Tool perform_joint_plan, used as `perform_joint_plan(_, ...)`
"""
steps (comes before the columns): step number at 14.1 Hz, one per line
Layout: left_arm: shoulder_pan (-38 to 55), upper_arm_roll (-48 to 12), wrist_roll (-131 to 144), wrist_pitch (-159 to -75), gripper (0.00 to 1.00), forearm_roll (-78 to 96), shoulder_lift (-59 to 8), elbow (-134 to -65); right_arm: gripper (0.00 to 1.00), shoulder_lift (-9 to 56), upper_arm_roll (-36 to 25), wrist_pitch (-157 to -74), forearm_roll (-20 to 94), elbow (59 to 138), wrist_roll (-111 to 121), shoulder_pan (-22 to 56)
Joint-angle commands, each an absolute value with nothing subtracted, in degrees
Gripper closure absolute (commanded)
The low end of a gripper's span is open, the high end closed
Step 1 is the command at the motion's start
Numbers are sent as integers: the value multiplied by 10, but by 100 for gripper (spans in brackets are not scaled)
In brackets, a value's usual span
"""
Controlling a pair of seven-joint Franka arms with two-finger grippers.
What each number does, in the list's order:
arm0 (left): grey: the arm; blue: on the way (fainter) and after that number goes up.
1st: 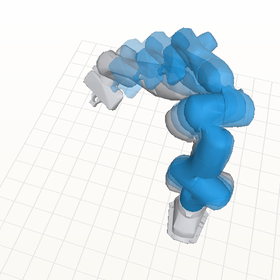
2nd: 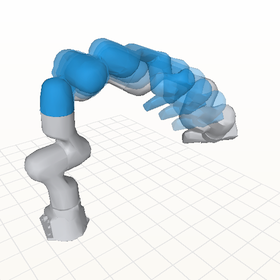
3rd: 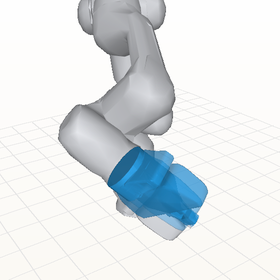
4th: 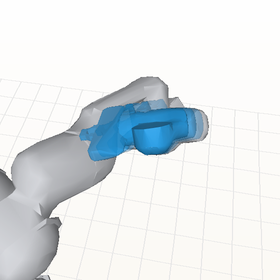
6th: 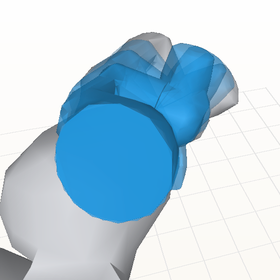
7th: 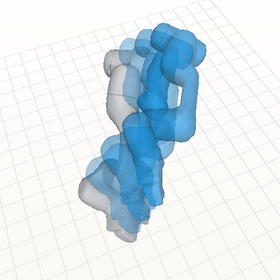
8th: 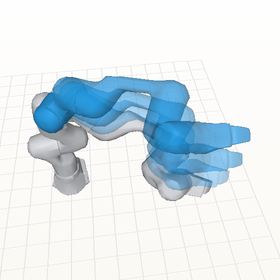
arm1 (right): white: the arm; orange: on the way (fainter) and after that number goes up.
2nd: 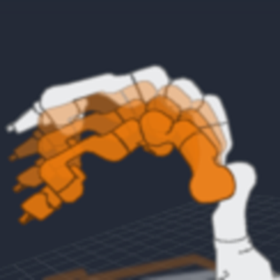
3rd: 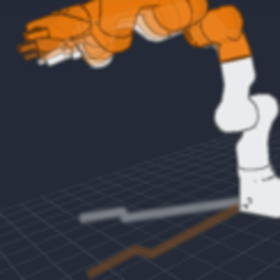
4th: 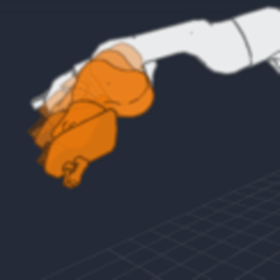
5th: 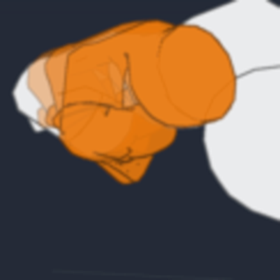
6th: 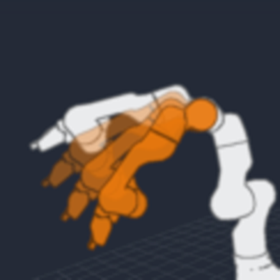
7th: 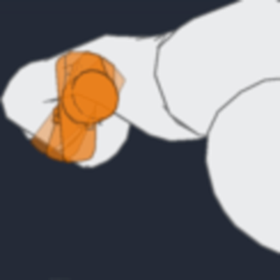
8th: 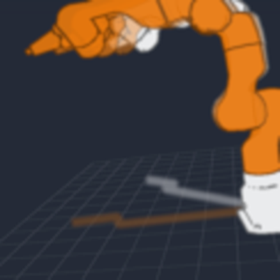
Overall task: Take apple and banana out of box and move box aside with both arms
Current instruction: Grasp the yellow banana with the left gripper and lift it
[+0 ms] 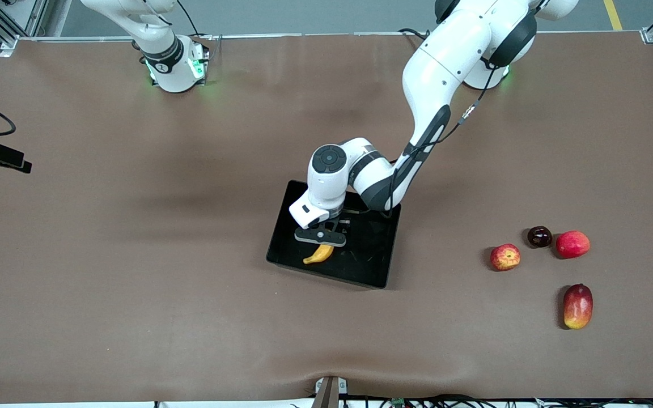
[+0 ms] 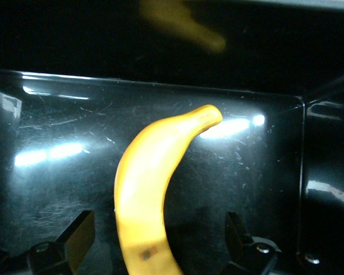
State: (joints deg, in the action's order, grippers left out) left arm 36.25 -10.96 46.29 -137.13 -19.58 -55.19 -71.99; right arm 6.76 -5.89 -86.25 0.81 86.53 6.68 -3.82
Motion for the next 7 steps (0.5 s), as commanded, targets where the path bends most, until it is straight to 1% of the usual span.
perform_joint_plan(1,368,-103,476,-1375,5,-206,-562,-703,0,77,-56,-857,14,860,75,-45)
perform_joint_plan(2,368,-103,475,-1375,13,-206,-562,-703,0,80,-56,-857,14,863,75,-47)
perform_joint_plan(3,368,-103,471,-1376,40,-207,-562,-703,0,80,-56,-857,15,863,75,-53)
perform_joint_plan(4,367,-103,468,-1376,99,-207,-560,-703,0,80,-56,-855,15,866,74,-54)
perform_joint_plan(7,367,-103,473,-1376,100,-207,-558,-703,0,80,-55,-846,15,867,72,-47)
